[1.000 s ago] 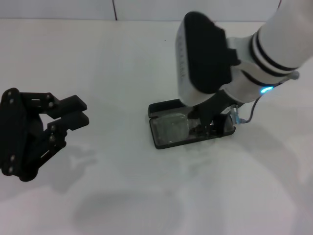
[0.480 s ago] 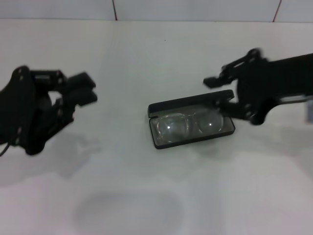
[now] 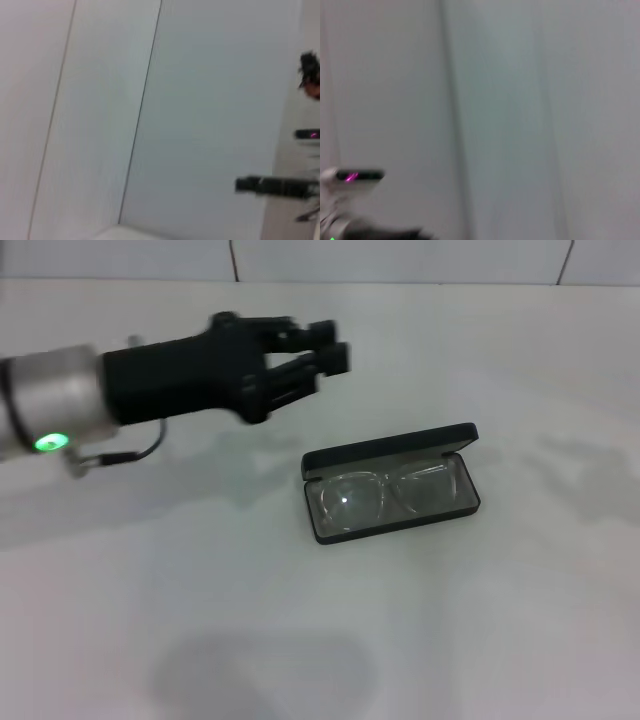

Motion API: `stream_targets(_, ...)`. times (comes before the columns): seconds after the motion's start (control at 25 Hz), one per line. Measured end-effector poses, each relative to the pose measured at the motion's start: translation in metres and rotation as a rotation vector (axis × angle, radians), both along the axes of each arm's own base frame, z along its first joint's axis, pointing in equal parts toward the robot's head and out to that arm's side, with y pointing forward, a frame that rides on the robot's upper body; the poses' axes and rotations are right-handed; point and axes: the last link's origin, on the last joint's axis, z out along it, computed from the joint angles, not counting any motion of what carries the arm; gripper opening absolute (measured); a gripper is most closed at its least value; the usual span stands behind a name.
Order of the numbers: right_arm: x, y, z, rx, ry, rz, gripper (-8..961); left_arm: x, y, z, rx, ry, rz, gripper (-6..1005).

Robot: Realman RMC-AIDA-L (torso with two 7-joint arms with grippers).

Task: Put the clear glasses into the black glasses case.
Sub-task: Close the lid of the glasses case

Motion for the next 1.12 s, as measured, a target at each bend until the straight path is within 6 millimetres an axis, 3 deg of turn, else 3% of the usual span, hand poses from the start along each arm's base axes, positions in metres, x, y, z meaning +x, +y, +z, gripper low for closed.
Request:
stream_targets(0.2, 0.051, -0.015, 0.021, 0.209, 0.077, -0.129, 305, 0.013, 0.026, -0.031, -0.033, 0.059, 0.079, 259)
stream_targets(0.36, 0.071, -0.023, 0.029, 0.308, 0.141, -0.196, 306, 0.014, 0.034, -0.055, -0.064, 0.135, 0.117, 273)
stream_targets(0.56, 0.074, -0.022, 0.031, 0.338, 0.166, -0.204, 306, 0.012, 0.042, -0.080, -0.054, 0.259, 0.158, 205)
stream_targets(1.12, 0.064, 0.006, 0.022, 0.336, 0.187, -0.178, 307, 0.005, 0.041, -0.094, -0.061, 0.320, 0.189, 205)
